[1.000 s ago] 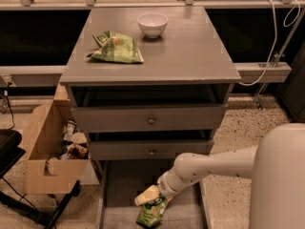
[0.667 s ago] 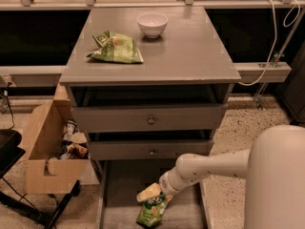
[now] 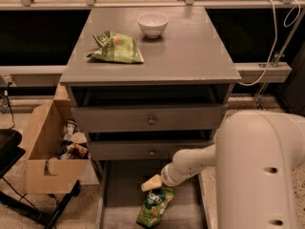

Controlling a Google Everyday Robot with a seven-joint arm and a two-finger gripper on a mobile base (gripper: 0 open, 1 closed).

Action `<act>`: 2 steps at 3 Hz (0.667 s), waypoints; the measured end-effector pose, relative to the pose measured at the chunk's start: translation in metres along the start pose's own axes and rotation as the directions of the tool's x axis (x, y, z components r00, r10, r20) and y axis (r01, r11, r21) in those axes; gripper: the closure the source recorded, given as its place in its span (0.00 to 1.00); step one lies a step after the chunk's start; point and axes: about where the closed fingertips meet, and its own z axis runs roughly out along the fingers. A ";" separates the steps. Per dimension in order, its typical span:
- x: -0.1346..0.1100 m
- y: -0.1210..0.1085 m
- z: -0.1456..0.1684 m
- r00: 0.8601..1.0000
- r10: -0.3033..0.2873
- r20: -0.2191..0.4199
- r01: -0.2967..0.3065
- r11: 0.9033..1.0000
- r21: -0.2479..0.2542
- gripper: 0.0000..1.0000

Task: Pick green rice chip bag from bottom drawer and place on counter

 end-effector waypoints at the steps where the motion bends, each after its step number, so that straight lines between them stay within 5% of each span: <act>1: -0.015 -0.016 0.009 1.000 -0.001 0.012 -0.001 0.996 0.095 0.00; 2: -0.019 -0.025 0.024 1.000 0.010 0.015 -0.012 0.989 0.149 0.00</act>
Offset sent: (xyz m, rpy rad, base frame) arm 0.0388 -0.0088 -0.0442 -0.1936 -0.0715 -0.0788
